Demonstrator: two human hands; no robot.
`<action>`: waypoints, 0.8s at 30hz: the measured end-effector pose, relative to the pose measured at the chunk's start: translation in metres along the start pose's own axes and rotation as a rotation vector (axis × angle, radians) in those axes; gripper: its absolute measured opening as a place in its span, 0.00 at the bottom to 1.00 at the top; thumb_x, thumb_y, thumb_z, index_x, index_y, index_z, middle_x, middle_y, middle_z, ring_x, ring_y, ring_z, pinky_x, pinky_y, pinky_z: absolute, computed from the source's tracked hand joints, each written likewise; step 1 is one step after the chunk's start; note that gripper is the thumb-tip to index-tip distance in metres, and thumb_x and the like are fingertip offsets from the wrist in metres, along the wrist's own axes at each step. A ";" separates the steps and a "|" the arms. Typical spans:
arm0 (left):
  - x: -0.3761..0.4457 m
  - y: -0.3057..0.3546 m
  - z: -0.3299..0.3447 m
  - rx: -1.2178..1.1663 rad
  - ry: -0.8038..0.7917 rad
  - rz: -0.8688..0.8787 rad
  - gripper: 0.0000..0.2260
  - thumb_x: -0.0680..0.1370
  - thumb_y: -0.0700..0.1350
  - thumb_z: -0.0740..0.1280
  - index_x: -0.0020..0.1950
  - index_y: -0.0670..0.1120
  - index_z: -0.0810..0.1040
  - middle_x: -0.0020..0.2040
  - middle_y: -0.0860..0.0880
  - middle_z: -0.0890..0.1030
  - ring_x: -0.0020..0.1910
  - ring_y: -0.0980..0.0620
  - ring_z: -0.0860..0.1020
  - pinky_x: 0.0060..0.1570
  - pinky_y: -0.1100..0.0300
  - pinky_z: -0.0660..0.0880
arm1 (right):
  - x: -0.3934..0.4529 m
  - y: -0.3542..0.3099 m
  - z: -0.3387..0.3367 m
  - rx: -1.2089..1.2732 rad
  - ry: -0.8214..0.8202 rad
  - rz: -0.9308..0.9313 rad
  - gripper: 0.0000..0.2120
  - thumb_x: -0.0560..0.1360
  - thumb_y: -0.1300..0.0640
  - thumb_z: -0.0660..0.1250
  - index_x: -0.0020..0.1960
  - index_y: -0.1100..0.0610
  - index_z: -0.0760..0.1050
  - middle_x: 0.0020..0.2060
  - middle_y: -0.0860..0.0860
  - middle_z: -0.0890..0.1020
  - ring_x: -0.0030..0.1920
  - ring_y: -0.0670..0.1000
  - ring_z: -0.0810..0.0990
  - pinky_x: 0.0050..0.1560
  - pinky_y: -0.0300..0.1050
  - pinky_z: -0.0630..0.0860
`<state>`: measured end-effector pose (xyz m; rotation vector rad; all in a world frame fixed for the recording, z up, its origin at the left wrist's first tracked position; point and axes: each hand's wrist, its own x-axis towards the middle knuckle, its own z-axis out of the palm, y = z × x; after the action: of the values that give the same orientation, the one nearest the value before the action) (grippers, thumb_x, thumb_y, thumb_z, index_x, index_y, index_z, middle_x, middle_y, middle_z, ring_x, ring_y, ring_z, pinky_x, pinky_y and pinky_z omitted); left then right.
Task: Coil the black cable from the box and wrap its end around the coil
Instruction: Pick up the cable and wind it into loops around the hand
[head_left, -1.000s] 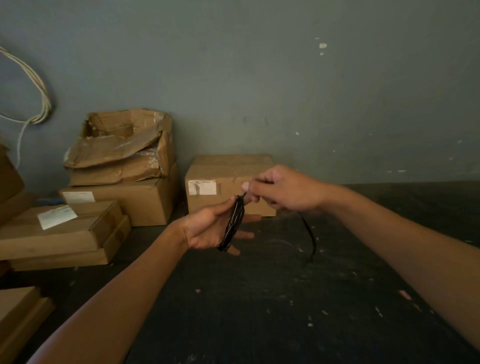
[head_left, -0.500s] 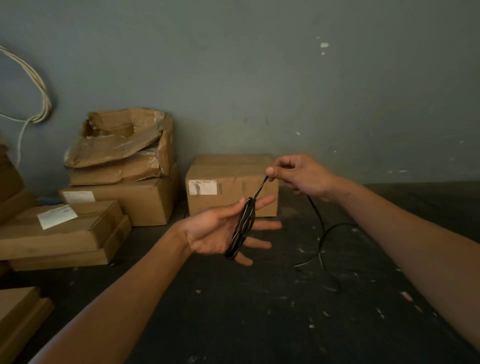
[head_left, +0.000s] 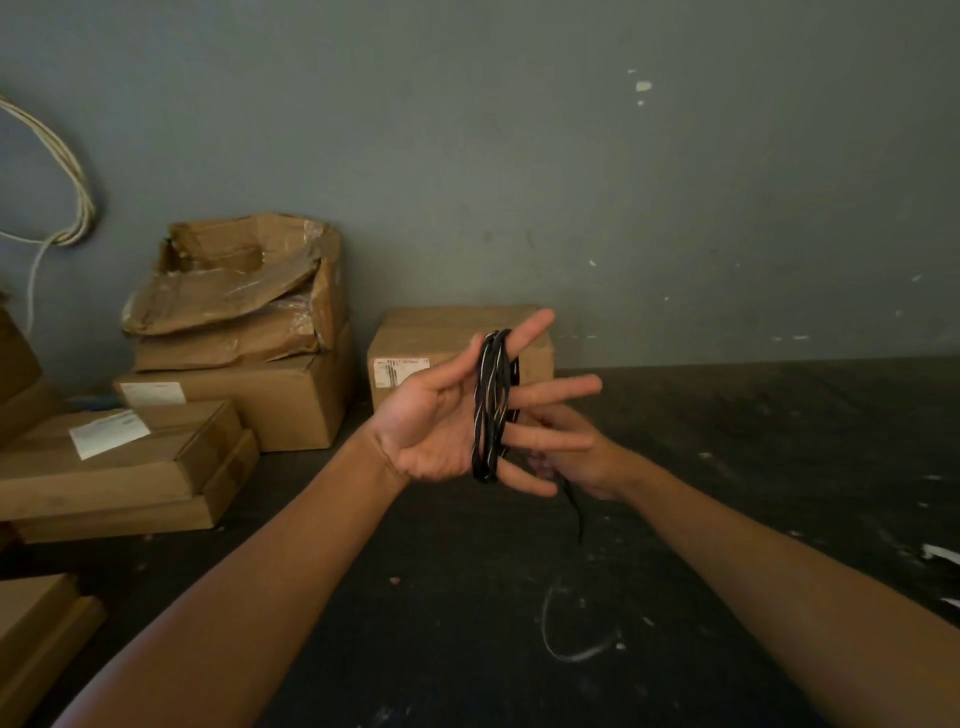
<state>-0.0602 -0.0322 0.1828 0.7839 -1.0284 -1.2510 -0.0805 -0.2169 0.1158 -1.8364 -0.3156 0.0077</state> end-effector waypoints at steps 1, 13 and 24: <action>0.001 0.003 0.000 0.003 0.006 0.012 0.23 0.81 0.60 0.47 0.77 0.64 0.57 0.80 0.42 0.53 0.74 0.28 0.51 0.63 0.26 0.55 | -0.003 0.004 0.007 -0.014 -0.023 0.038 0.11 0.83 0.54 0.58 0.52 0.57 0.78 0.34 0.53 0.75 0.32 0.50 0.72 0.32 0.41 0.68; -0.004 0.023 -0.023 0.038 0.235 0.107 0.22 0.82 0.60 0.46 0.77 0.65 0.53 0.80 0.42 0.54 0.75 0.30 0.57 0.63 0.27 0.61 | -0.029 -0.022 0.053 -0.010 -0.380 0.152 0.17 0.82 0.44 0.55 0.48 0.54 0.75 0.29 0.47 0.66 0.28 0.45 0.64 0.31 0.42 0.64; -0.029 0.016 -0.049 0.007 0.481 0.144 0.21 0.82 0.61 0.45 0.76 0.65 0.59 0.78 0.42 0.63 0.72 0.30 0.64 0.62 0.27 0.65 | -0.041 -0.079 0.036 -0.380 -0.218 -0.048 0.15 0.82 0.47 0.58 0.45 0.52 0.79 0.28 0.49 0.69 0.29 0.50 0.67 0.32 0.46 0.65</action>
<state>-0.0087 -0.0038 0.1742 0.9422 -0.6821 -0.8757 -0.1427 -0.1721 0.1740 -2.2089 -0.5430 0.1222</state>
